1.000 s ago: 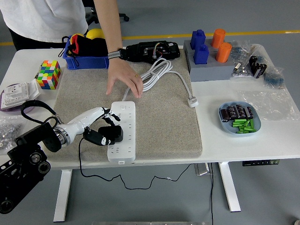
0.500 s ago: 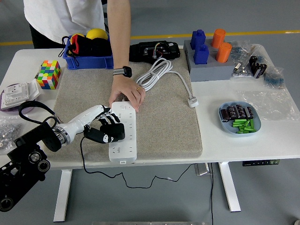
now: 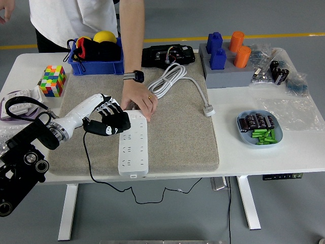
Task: Pull the plug out,throw it away,press the button
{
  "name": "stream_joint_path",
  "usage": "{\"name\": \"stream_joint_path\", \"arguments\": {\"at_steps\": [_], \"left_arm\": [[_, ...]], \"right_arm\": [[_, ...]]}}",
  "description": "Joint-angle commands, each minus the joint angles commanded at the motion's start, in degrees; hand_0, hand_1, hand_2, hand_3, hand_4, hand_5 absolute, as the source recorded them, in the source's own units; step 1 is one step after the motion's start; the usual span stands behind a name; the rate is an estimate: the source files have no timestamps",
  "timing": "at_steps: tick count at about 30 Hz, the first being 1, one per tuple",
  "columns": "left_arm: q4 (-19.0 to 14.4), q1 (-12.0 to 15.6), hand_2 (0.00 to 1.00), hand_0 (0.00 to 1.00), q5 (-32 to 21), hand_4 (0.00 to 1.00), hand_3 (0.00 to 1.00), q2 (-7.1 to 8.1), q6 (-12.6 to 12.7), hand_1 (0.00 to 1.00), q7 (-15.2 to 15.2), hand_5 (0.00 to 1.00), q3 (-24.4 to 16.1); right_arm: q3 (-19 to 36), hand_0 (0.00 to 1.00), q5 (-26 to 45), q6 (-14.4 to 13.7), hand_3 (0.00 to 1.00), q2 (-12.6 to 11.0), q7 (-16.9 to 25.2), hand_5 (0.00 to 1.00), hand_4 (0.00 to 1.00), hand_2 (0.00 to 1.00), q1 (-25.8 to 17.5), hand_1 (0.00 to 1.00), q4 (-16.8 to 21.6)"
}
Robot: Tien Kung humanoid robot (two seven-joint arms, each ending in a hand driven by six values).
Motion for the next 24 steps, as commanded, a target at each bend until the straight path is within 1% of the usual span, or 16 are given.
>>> {"name": "stream_joint_path", "arguments": {"at_steps": [3, 4, 6, 9, 10, 13, 15, 16, 20, 21, 22, 24], "left_arm": [[5.0, -1.7, 0.354, 0.408, 3.5, 0.732, 0.519, -0.49, 1.8, 0.371, -1.1, 0.002, -0.3], [6.4, -2.0, 0.364, 0.440, 3.8, 0.738, 0.529, -0.58, 2.2, 0.394, -1.5, 0.002, -0.2], [9.2, -2.8, 0.364, 0.440, 3.9, 0.738, 0.529, -0.75, 3.1, 0.394, -2.2, 0.002, 0.2], [11.4, -3.4, 0.364, 0.440, 3.5, 0.738, 0.529, -0.98, 4.2, 0.394, -3.1, 0.002, 0.7], [12.1, -3.5, 0.420, 0.489, 3.3, 0.730, 0.562, -1.13, 4.5, 0.454, -3.3, 0.002, 0.9], [13.5, -3.8, 0.420, 0.489, 3.4, 0.730, 0.562, -1.55, 5.4, 0.454, -3.4, 0.002, 1.2], [14.1, -3.9, 0.420, 0.489, 3.2, 0.730, 0.562, -1.70, 5.5, 0.454, -3.5, 0.002, 1.3], [14.6, -4.1, 0.540, 0.603, 2.7, 0.779, 0.595, -1.76, 5.5, 0.560, -3.7, 0.002, 1.6], [15.6, -4.5, 0.540, 0.603, 2.9, 0.779, 0.595, -1.94, 5.4, 0.560, -3.5, 0.002, 2.4], [15.9, -4.6, 0.540, 0.603, 3.7, 0.779, 0.595, -2.09, 5.1, 0.560, -3.1, 0.002, 2.5], [16.2, -4.7, 0.613, 0.636, 4.2, 0.828, 0.644, -2.21, 4.9, 0.676, -2.8, 0.002, 2.4], [16.6, -4.8, 0.613, 0.636, 4.2, 0.828, 0.644, -2.34, 4.5, 0.676, -2.4, 0.002, 2.3]], "right_arm": [[-0.2, 0.700, 0.2, 0.1, 0.617, -0.1, 0.0, 0.486, 0.711, 0.659, 0.0, 0.676, 0.0], [-0.3, 0.700, 0.2, 0.1, 0.617, -0.2, 0.0, 0.486, 0.711, 0.659, 0.1, 0.676, 0.0], [-0.4, 0.700, 0.3, 0.1, 0.617, -0.3, 0.0, 0.486, 0.711, 0.659, 0.1, 0.676, -0.1], [-0.5, 0.700, 0.3, 0.1, 0.617, -0.4, 0.0, 0.486, 0.711, 0.659, 0.1, 0.676, -0.1], [-0.6, 0.701, 0.4, 0.1, 0.617, -0.4, 0.0, 0.487, 0.712, 0.659, 0.1, 0.676, -0.1], [-0.9, 0.701, 0.4, 0.1, 0.617, -0.5, 0.0, 0.487, 0.712, 0.659, 0.0, 0.676, -0.1], [-1.0, 0.701, 0.5, 0.2, 0.617, -0.5, -0.1, 0.487, 0.712, 0.659, 0.0, 0.676, -0.1], [-1.1, 0.700, 0.5, 0.2, 0.618, -0.5, -0.1, 0.487, 0.712, 0.659, 0.0, 0.676, -0.1], [-1.2, 0.700, 0.5, 0.3, 0.618, -0.5, -0.1, 0.487, 0.712, 0.659, -0.1, 0.676, -0.1], [-1.2, 0.700, 0.5, 0.3, 0.618, -0.5, -0.1, 0.487, 0.712, 0.659, -0.2, 0.676, 0.0], [-1.2, 0.700, 0.5, 0.3, 0.618, -0.5, -0.1, 0.487, 0.713, 0.659, -0.2, 0.676, 0.0], [-1.1, 0.700, 0.5, 0.3, 0.618, -0.4, -0.1, 0.487, 0.713, 0.659, -0.2, 0.676, 0.0]]}}
